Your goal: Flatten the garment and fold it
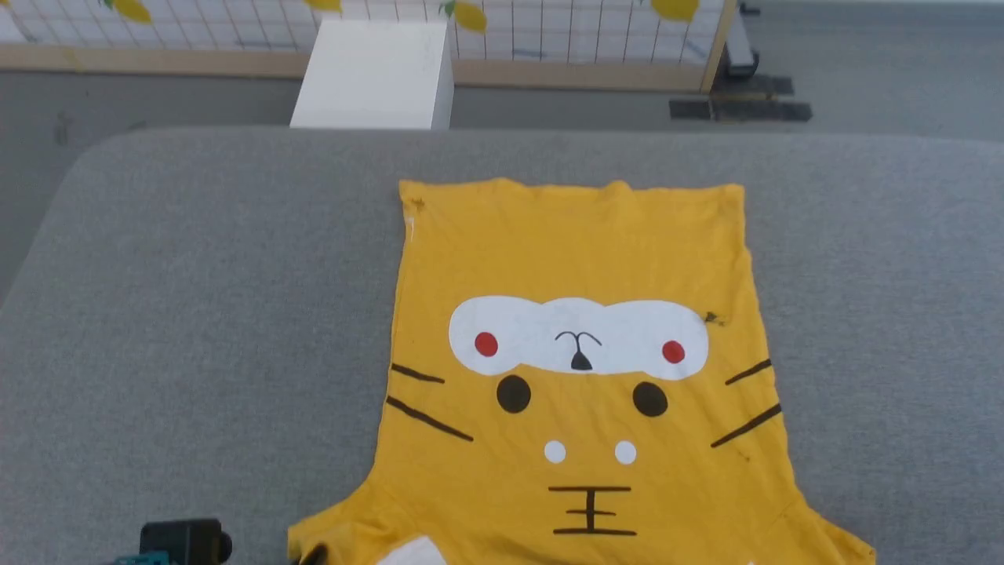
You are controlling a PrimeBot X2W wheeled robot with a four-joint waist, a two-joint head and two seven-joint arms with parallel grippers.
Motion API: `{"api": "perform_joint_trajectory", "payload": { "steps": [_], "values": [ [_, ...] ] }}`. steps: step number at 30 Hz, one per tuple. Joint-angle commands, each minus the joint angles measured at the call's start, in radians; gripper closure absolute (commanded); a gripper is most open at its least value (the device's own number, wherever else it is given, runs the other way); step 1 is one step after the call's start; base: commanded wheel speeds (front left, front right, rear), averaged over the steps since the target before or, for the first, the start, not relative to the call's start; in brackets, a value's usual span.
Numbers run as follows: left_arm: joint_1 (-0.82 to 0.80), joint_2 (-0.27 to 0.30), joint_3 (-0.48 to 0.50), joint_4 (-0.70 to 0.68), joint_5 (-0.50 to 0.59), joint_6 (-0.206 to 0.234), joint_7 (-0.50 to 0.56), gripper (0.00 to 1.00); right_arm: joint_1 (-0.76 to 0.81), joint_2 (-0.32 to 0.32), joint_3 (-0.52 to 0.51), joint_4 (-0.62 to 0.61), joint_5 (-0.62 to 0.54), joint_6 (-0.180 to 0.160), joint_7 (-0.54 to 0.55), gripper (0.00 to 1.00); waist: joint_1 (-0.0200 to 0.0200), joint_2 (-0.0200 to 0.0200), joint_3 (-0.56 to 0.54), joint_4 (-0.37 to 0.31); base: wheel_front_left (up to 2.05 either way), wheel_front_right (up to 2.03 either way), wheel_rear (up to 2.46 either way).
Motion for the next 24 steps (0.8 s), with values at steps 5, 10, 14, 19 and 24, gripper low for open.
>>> {"api": "perform_joint_trajectory", "payload": {
  "steps": [5,10,14,19,24],
  "values": [
    [-0.079,-0.02,-0.027,-0.029,0.044,-0.002,-0.025,1.0,-0.327,-0.096,0.102,0.065,-0.067,-0.001,0.052,0.0,0.0001,0.0,0.147,0.04,0.0,0.0,0.0],
    [-0.153,-0.044,-0.066,-0.038,0.077,-0.019,-0.034,1.0,-0.602,-0.133,0.193,0.243,-0.107,-0.001,0.092,0.0,0.0001,0.0,0.259,0.08,0.0,0.0,0.0],
    [-0.217,-0.061,-0.1,-0.029,0.101,-0.035,-0.032,1.0,-0.764,-0.137,0.237,0.392,-0.153,-0.001,0.111,0.0,0.0001,0.0,0.338,0.124,0.0,0.0,0.0],
    [-0.274,-0.082,-0.131,-0.01,0.117,-0.052,-0.03,1.0,-0.862,-0.125,0.256,0.527,-0.195,-0.001,0.125,0.0,0.0001,0.0,0.404,0.172,0.0,0.0,0.0],
    [-0.312,-0.104,-0.157,0.019,0.12,-0.069,-0.034,1.0,-0.884,-0.13,0.265,0.613,-0.204,-0.001,0.138,0.0,0.0001,0.0,0.439,0.218,0.0,0.0,0.0]
  ]
}}
